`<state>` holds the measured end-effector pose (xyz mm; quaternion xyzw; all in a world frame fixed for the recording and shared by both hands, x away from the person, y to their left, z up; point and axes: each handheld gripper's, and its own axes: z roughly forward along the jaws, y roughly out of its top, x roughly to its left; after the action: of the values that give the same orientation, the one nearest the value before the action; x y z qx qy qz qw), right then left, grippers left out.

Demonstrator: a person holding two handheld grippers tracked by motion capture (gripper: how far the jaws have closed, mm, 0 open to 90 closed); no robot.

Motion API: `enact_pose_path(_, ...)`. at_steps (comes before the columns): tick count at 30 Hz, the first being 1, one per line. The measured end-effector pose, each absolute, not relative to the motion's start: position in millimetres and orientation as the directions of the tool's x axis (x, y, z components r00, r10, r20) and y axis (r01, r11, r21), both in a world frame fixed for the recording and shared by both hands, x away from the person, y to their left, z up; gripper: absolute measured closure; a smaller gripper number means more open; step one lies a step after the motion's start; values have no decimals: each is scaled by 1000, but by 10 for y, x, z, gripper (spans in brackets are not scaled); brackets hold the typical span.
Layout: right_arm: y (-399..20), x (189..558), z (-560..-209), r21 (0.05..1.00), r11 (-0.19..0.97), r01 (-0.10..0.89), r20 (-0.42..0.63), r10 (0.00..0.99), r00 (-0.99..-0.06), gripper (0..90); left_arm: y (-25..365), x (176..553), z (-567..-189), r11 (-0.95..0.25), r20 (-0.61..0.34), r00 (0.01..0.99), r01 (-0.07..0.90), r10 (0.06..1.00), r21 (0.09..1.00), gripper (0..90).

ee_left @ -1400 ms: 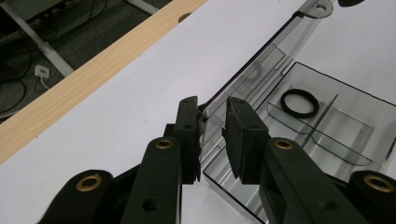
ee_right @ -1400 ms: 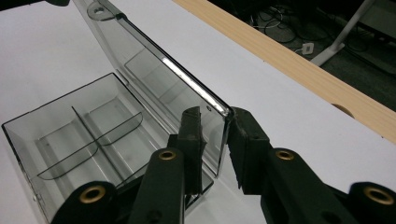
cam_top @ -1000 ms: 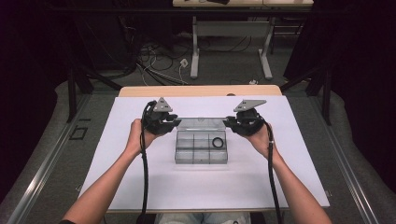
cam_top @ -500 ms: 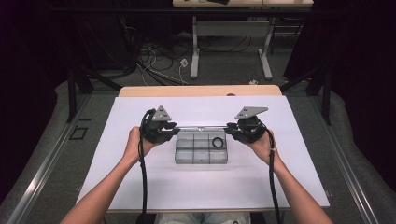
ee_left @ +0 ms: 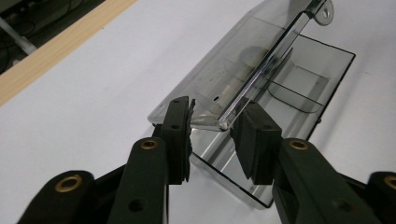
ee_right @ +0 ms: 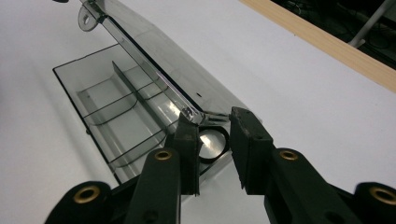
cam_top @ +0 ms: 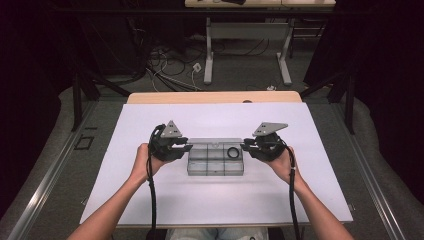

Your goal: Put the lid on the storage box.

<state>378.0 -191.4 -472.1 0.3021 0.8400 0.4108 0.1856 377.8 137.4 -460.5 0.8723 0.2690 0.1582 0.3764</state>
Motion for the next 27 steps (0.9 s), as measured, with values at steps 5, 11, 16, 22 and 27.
enact_pose_path(5,-1932,3711,-4762,791,500,352,-70,646,-760,726,1382,3707,-4643,-582,77,813,343,576,737,634)
enact_pose_path(11,-1931,3625,-4808,786,509,351,-76,643,-762,721,1380,3658,-4711,-590,76,815,347,574,729,619)
enact_pose_path(16,-1937,3563,-4842,782,519,346,-82,635,-768,720,1368,3620,-4759,-604,95,816,337,570,722,609)
enact_pose_path(22,-1930,3522,-4862,776,529,344,-87,630,-772,715,1367,3588,-4779,-605,88,819,342,567,719,602)
enact_pose_path(27,-1940,3493,-4868,768,538,348,-88,627,-774,658,1355,3572,-4777,-606,72,817,361,572,709,498)
